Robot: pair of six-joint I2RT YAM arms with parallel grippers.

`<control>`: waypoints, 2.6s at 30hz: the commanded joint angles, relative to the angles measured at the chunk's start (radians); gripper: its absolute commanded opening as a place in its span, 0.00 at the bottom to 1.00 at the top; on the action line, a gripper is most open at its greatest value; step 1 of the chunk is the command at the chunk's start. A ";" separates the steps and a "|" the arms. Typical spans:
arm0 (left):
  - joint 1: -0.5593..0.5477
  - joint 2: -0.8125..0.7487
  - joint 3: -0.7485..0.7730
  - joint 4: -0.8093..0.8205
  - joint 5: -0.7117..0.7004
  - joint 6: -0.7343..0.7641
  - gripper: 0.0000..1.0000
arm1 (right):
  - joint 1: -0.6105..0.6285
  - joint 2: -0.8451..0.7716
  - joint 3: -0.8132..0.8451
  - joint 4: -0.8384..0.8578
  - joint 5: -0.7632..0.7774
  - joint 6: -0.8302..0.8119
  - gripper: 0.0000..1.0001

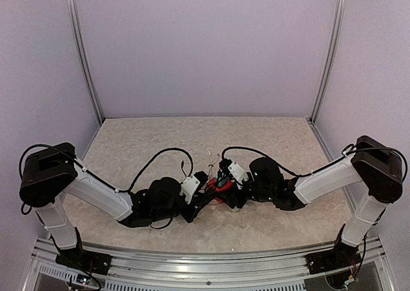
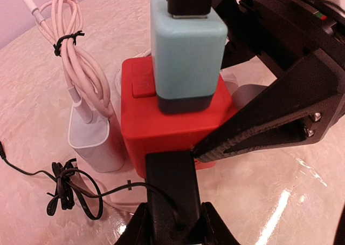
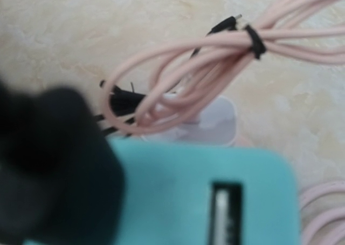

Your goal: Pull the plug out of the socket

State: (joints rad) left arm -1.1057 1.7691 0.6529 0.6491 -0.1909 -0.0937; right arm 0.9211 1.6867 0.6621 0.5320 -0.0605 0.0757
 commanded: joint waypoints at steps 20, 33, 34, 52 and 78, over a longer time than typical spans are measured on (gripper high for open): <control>-0.115 -0.001 -0.001 -0.131 -0.146 0.007 0.09 | 0.010 0.034 0.030 -0.090 0.154 0.036 0.00; -0.123 -0.174 -0.116 -0.146 -0.141 -0.020 0.06 | 0.011 0.045 0.031 -0.092 0.164 0.042 0.00; -0.127 -0.173 -0.100 -0.175 -0.151 -0.014 0.06 | 0.012 0.046 0.031 -0.092 0.167 0.044 0.00; 0.088 -0.388 -0.201 -0.187 -0.058 -0.172 0.08 | 0.011 0.017 0.055 -0.137 0.213 0.063 0.00; 0.884 0.204 0.522 -0.466 0.423 -0.326 0.19 | 0.011 0.037 0.094 -0.140 0.199 0.104 0.04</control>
State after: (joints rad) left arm -0.2169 1.9030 1.0943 0.2977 0.2382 -0.4335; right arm 0.9409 1.7039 0.7353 0.4332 0.1158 0.1730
